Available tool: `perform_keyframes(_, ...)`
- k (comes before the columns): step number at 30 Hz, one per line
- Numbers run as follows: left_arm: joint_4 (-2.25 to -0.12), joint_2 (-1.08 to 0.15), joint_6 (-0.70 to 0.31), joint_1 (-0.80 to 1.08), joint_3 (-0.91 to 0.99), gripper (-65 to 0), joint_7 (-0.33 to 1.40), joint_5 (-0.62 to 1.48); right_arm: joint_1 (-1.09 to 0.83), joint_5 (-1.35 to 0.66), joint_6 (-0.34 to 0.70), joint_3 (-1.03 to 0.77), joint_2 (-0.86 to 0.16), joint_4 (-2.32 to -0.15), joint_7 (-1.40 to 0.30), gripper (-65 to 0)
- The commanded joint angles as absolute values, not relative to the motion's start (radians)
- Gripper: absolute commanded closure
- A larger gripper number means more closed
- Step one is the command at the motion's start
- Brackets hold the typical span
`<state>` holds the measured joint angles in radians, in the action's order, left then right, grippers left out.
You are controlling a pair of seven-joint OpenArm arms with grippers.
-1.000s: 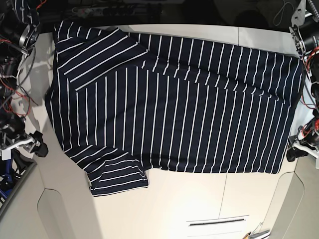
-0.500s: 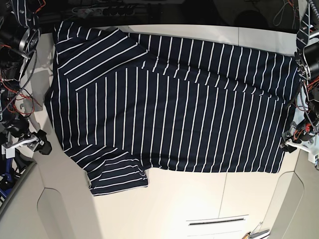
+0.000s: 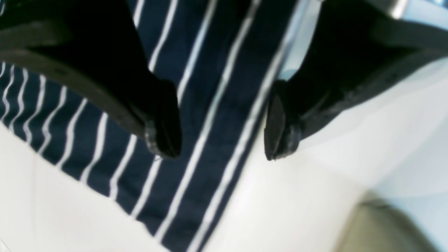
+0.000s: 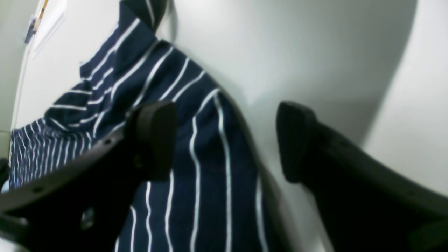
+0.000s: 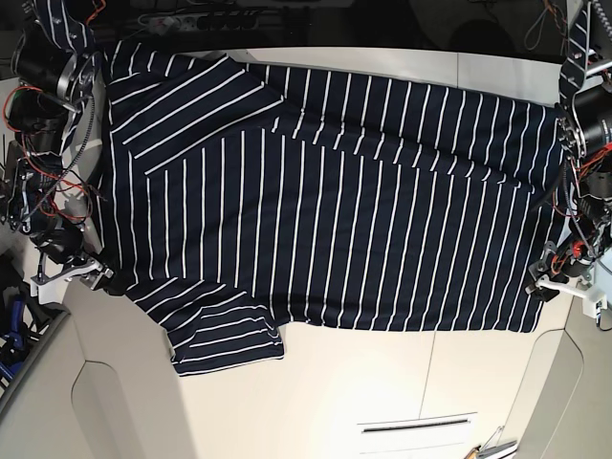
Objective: Fold the T-shirt properly
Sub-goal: 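Grasp the shirt's side edge with both grippers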
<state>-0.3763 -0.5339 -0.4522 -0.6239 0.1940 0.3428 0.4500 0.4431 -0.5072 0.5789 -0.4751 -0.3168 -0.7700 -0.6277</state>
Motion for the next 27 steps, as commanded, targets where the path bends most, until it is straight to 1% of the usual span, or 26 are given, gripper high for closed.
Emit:
perform_keyframes(1, -0.383, -0.539, -0.456, -0.645, 0.195, -40.6, 0.358, 0.451, 0.467, -0.522, 0.588, -0.475, -0.323, -0.777, -0.606, -44.1)
perform_keyframes(9, -0.383, -0.521, -0.456, -0.645, 0.195, -40.6, 0.347, 0.451, 0.467, -0.523, 0.599, -0.475, -0.279, -0.727, -0.602, -44.1)
perform_keyframes(15, -0.383, -0.521, -0.456, -0.646, 0.195, -40.6, 0.321, 0.45, 0.467, -0.523, 0.599, -0.469, -0.268, -0.727, -0.602, -44.1)
perform_keyframes(23, -0.383, -0.521, -0.456, -0.651, 0.195, -40.3, 0.295, 0.451, 0.468, -0.523, 0.599, -0.363, -0.268, -0.727, -0.602, -43.8)
perform_keyframes(24, -0.383, -0.521, -0.456, -0.651, 0.195, -39.6, 0.295, 0.451, 0.468, -0.523, 0.599, -0.347, -0.268, -0.727, -0.602, -42.3)
perform_keyframes(25, -0.383, -0.521, -0.456, -0.651, 0.195, -36.6, 0.295, 0.451, 0.468, -0.523, 0.599, -0.331, -0.268, -0.727, -0.602, -38.2)
perform_keyframes(27, -0.383, -0.521, -0.456, -0.651, 0.195, -27.6, 0.296, 0.451, 0.467, -0.522, 0.599, -0.304, -0.269, -0.727, -0.602, -28.1)
